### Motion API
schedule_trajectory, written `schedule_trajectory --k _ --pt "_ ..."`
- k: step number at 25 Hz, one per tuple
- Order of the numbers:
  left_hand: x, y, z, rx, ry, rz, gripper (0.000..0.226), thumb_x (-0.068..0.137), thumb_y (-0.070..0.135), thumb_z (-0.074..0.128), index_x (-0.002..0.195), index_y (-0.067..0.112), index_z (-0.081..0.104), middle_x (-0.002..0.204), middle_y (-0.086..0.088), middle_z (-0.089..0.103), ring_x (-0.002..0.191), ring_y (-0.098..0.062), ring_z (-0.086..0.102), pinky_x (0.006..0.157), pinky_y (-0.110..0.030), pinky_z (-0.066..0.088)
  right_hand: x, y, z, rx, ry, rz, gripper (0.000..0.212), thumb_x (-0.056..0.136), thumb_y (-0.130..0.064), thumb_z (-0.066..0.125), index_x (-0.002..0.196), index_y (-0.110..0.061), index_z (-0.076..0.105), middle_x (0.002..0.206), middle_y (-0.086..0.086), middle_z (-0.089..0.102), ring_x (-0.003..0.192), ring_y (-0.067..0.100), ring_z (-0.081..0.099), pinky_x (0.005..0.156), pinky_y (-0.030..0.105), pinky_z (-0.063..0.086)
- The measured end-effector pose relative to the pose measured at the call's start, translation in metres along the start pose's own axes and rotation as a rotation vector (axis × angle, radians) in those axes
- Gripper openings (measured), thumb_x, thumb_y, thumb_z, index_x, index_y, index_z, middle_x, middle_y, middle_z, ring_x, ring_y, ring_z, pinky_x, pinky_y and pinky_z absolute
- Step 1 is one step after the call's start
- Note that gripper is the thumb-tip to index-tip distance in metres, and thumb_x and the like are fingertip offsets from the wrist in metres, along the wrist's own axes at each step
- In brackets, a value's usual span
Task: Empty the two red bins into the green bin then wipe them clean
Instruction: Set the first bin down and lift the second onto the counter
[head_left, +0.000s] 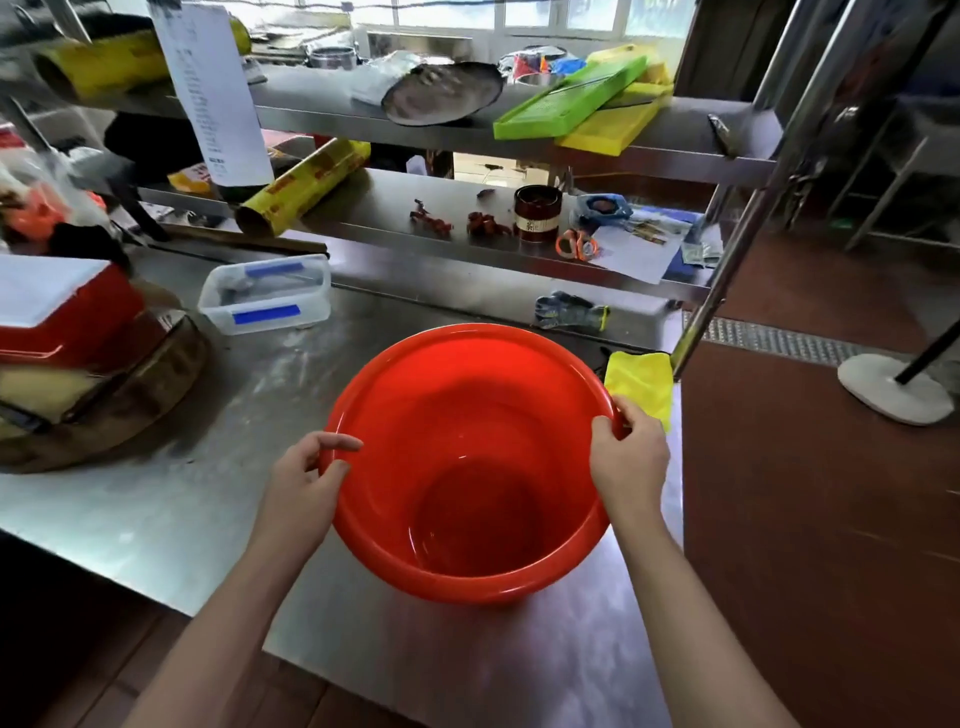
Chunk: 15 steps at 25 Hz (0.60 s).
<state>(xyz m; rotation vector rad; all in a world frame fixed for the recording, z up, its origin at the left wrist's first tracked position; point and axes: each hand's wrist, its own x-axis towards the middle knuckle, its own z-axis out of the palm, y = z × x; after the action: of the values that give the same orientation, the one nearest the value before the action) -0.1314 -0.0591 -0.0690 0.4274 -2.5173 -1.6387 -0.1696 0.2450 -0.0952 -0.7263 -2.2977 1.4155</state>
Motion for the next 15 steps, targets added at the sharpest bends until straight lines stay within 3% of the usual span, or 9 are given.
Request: schedule_trajectory --k 3,5,10,15 --pt "0.021 0.003 -0.001 0.024 0.043 -0.001 0.033 0.098 0.000 0.054 0.095 0.026 0.073 0.084 -0.014 0.072 0.057 -0.032 0.060 0.053 -0.040 0.053 0.014 -0.003 0.022 0.028 -0.020 -0.011 0.047 0.090 -0.023 0.057 0.136 -0.014 0.063 0.124 0.011 0.065 0.117 0.026 0.060 0.106 0.044 0.047" --pt "0.035 0.004 -0.008 0.030 0.067 -0.024 0.031 0.099 0.001 0.054 0.095 0.027 0.073 0.086 -0.012 0.073 0.056 -0.030 0.060 0.055 -0.040 0.053 0.020 -0.009 0.038 0.028 -0.043 -0.019 0.049 0.088 -0.023 0.056 0.135 -0.012 0.063 0.123 0.013 0.065 0.116 0.027 0.060 0.106 0.047 0.047" --pt "0.058 -0.001 -0.026 0.063 0.076 -0.022 0.030 0.099 0.001 0.053 0.097 0.023 0.072 0.088 -0.017 0.071 0.059 -0.035 0.061 0.059 -0.045 0.053 0.015 -0.015 0.062 0.023 -0.090 -0.048 0.046 0.092 -0.021 0.056 0.137 -0.012 0.061 0.124 0.011 0.063 0.118 0.023 0.059 0.107 0.044 0.046" --pt "0.064 -0.007 -0.036 0.170 0.017 0.011 0.029 0.100 0.006 0.057 0.103 0.032 0.068 0.098 -0.006 0.068 0.073 -0.032 0.071 0.060 -0.050 0.062 0.008 -0.017 0.064 -0.049 -0.079 -0.080 0.047 0.092 -0.017 0.059 0.139 -0.013 0.059 0.125 0.012 0.057 0.120 0.026 0.053 0.110 0.038 0.040"
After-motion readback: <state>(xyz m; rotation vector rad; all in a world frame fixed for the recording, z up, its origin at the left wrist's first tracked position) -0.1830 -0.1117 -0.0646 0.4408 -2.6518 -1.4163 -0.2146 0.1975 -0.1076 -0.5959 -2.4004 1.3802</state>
